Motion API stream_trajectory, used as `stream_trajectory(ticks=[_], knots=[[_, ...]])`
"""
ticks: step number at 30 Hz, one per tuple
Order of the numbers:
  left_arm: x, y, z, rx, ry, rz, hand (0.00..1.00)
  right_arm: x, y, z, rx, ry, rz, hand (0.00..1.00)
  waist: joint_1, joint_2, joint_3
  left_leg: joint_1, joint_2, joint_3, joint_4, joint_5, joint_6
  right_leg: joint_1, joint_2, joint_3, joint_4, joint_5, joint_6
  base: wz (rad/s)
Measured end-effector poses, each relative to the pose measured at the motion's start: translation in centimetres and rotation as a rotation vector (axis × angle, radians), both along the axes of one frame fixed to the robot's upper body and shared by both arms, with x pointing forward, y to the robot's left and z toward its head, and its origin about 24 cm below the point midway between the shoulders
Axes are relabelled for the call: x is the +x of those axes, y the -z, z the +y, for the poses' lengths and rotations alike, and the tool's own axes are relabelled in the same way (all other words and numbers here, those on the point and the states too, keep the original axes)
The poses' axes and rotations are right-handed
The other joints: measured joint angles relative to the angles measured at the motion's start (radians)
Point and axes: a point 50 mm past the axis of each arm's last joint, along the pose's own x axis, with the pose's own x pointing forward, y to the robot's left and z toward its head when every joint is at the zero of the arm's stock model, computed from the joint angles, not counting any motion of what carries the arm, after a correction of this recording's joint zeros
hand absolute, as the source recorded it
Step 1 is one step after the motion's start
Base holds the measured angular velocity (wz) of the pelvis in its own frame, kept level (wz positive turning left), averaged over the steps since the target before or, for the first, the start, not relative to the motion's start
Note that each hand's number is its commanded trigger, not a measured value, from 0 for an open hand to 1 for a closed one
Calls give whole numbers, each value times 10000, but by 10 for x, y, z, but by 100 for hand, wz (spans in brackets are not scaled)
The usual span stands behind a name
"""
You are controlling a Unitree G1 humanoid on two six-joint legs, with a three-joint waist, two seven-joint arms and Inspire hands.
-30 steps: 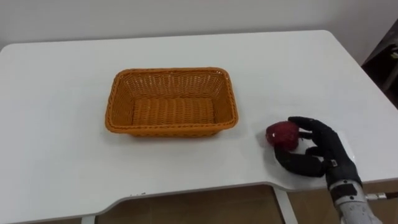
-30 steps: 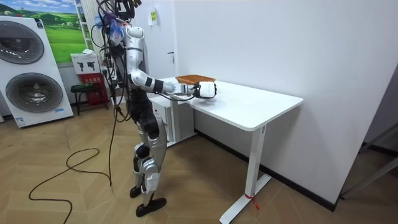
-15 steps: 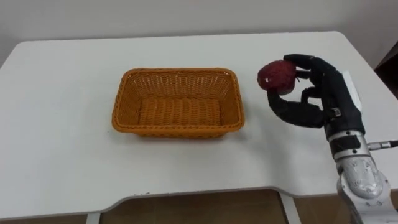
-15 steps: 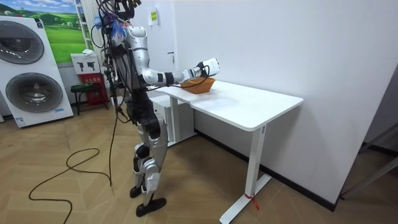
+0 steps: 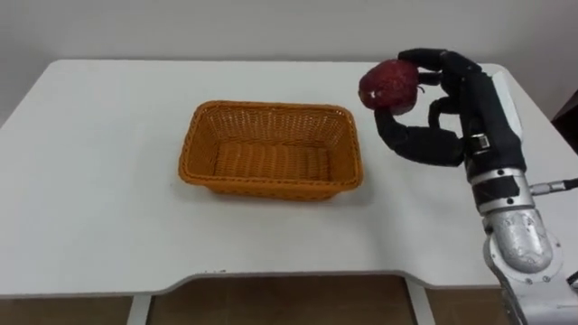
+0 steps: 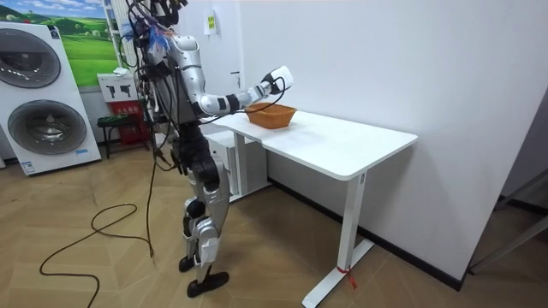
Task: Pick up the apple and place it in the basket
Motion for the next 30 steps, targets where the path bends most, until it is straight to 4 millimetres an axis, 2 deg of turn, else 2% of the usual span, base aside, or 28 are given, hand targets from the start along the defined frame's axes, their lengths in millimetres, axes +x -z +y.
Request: stream_trajectory(ticks=[2,7,9,10,11,12,16,20,22,30], knots=[[0,1,-2,-72,188,63,0,4,-6,13,-58,-614,-205,100,30,-16,-6,-7,1,-35,-4,0,0,4,0,-19,-12,5,3,2],[5,1,-4,-103,379,-46,0,12,-16,25,-477,-1099,-680,98,118,-21,17,-27,22,-241,-63,0,-1,41,-15,-208,-28,9,10,13],[7,1,-4,-101,403,-88,0,13,-18,26,-636,-1108,-788,77,169,-44,30,-30,22,-299,-70,0,0,68,-25,-313,-46,10,11,10],[7,1,-4,-90,406,-97,0,13,-19,27,-719,-1107,-811,53,177,-68,41,-31,15,-357,-71,0,0,97,-33,-383,-58,10,12,16],[7,1,-4,-82,428,-94,0,13,-19,27,-786,-1102,-822,16,196,-97,60,-36,0,-440,-70,0,0,141,-38,-406,-108,17,22,17],[7,1,-4,-83,443,-87,0,13,-19,27,-807,-1100,-824,0,205,-110,67,-36,-6,-456,-71,0,0,177,-38,-404,-167,27,40,9],[11,0,-4,-108,594,-224,0,16,-17,27,-925,-1185,-694,0,259,-74,122,-59,-13,-499,-69,0,0,182,-46,-526,-183,31,45,4],[16,-1,-5,-186,647,-372,0,20,-15,29,-1160,-1406,-487,0,366,-40,128,-129,-14,-496,-59,1,1,116,-47,-530,-183,30,45,0],[18,-1,-5,-186,663,-425,0,21,-15,31,-1179,-1514,-453,0,417,-13,73,-211,-12,-496,-36,3,2,39,-48,-524,-174,30,45,0],[15,-1,-4,-209,606,-208,0,21,-12,34,-1204,-1659,-247,0,420,-17,55,-204,-19,-503,-22,10,2,80,-53,-541,-175,31,45,0]])
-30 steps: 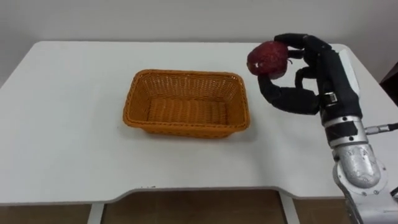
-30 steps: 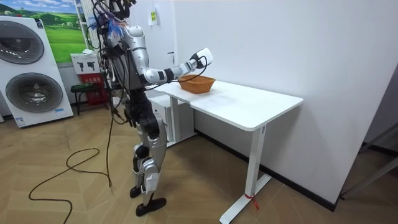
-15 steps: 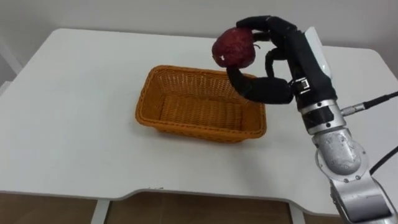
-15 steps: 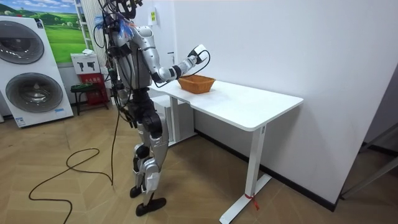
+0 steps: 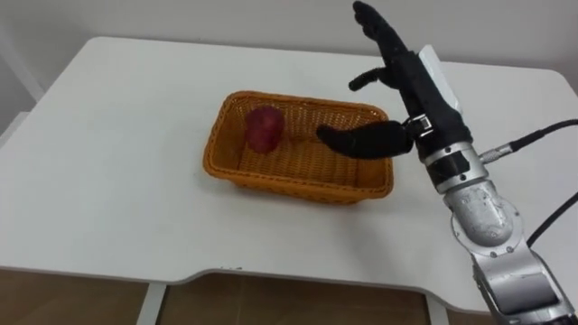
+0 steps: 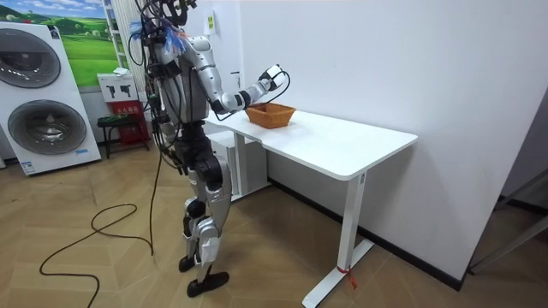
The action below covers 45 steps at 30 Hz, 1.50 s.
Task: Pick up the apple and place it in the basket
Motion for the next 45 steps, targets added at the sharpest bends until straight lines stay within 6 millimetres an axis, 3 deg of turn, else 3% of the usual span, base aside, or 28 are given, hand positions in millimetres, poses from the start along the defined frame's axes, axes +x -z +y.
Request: stream_trajectory(ticks=[7,12,15,18,23,27,29,33,35,39,42,45], knots=[[-5,0,0,31,-23,175,0,0,0,0,89,-3,19,0,-136,47,30,146,-4,3,-23,0,0,120,-2,-3,-14,0,0,0],[-11,1,1,65,-145,355,0,1,-5,-12,253,530,-219,0,-243,2,-29,164,-9,1,-33,5,9,127,-6,-8,-4,0,0,0],[-15,1,1,76,-210,480,0,2,-15,-27,547,1478,-810,0,-315,-72,-83,151,-11,20,-18,6,11,111,-12,-4,-4,0,0,0],[-22,1,2,80,-364,623,0,0,-24,-40,972,2250,-1355,0,-623,-129,-117,147,-20,12,7,6,12,122,-22,-20,6,0,1,1],[-37,0,6,268,-890,830,0,-9,-41,-88,1518,4857,-2692,0,-1054,-147,-125,201,-29,81,8,19,33,135,-37,51,29,3,7,-3],[-46,-2,11,645,-1472,830,0,-24,-41,-125,1976,7072,-3264,0,-1289,-181,-112,235,-13,250,5,19,34,122,-30,129,45,3,7,-9],[-51,-4,14,855,-1738,815,0,-35,-31,-154,2447,8857,-3191,0,-1502,-260,-124,220,-24,278,9,19,34,110,-36,151,27,1,9,0],[-55,-6,18,1006,-2017,809,0,-62,-20,-185,3025,11313,-3474,0,-1683,-284,-138,220,-34,353,12,20,38,74,-26,279,-4,-1,12,-7],[-56,-7,20,1201,-2221,762,0,-78,-2,-204,3734,12782,-3032,0,-1804,-338,-170,223,-37,399,0,20,38,48,-19,310,3,-2,12,-6],[-53,-7,20,1231,-2239,729,0,-103,22,-223,4651,14605,-2300,0,-1844,-312,-191,218,-35,572,-38,19,37,-62,16,541,48,3,12,-17],[-47,-8,22,1322,-2237,598,0,-119,42,-232,4632,15940,-1609,0,-2073,-237,-198,171,-37,594,-56,20,37,-114,21,565,44,7,14,-1],[-43,-8,23,1360,-2301,612,0,-135,76,-240,4561,17237,79,0,-2099,-205,-188,172,-27,590,-55,20,37,-120,32,566,41,13,4,-3]])
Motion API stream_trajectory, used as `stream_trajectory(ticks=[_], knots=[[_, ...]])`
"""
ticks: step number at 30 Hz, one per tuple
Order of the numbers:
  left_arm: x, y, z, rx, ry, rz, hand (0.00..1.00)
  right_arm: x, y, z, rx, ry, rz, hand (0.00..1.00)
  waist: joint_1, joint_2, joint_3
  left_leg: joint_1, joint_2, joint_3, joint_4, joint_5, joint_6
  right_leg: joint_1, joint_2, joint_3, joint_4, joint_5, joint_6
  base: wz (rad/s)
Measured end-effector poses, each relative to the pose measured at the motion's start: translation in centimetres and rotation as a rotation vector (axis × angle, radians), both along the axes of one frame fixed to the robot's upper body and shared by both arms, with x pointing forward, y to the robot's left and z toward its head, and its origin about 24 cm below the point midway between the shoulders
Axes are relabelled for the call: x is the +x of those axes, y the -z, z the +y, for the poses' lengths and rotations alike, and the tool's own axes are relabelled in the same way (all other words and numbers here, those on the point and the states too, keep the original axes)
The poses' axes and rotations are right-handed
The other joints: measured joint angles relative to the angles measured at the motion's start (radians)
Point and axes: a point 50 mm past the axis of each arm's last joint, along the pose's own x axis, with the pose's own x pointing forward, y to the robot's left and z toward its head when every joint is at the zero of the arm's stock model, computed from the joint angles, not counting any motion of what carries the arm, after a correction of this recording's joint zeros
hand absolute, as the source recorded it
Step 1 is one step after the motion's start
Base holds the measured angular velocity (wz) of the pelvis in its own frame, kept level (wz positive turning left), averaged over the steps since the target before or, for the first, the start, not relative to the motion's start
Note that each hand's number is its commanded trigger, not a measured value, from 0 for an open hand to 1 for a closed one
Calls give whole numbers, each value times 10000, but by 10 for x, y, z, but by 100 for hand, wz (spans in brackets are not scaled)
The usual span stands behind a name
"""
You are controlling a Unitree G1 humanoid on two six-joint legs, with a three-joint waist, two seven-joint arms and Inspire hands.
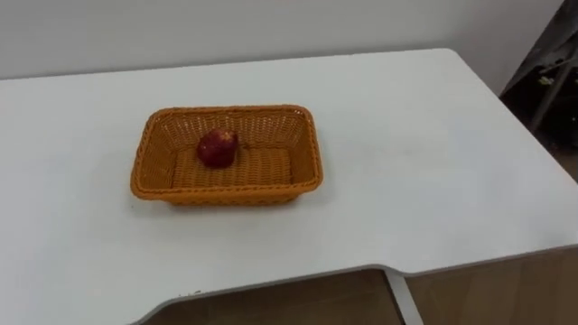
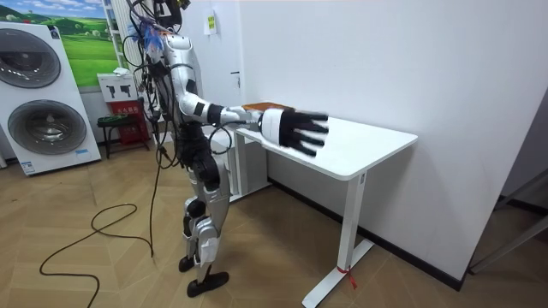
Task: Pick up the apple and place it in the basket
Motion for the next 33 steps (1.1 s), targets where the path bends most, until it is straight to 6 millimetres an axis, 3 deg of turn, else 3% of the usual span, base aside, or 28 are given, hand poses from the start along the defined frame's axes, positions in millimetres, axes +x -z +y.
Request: stream_trajectory(ticks=[2,6,11,16,19,27,33], knots=[[0,0,0,9,-60,105,0,-20,29,-2,1128,513,1127,0,14,30,10,-10,-8,12,-18,0,0,-1,-6,8,-32,-1,1,5],[-3,-1,2,125,-185,155,0,-49,65,7,2636,913,2295,0,37,64,24,-32,-3,-6,-87,1,-1,-68,10,39,-38,-2,-1,0],[0,0,-1,40,-217,136,0,-86,121,40,5391,1348,3803,0,18,94,22,-17,-10,6,-94,0,-1,-59,2,73,-37,-2,0,-3],[1,0,-2,10,-236,113,0,-123,154,68,7701,960,5421,0,63,195,39,-4,6,47,-82,0,0,-70,-12,104,-25,-5,5,-2],[0,1,-3,-75,-356,194,0,-131,165,83,8789,-129,6286,0,254,245,39,10,24,198,-65,0,0,-140,14,212,-20,-4,1,-12],[-2,2,-5,-118,-377,395,0,-137,181,112,10564,-2986,7277,0,517,306,61,111,-4,7,-46,-1,0,39,-17,19,-56,-5,3,5],[5,9,-22,-634,189,585,0,-114,188,132,10758,-6414,8455,0,639,561,81,77,38,-51,3,-1,1,40,-32,3,-40,-5,4,2]])
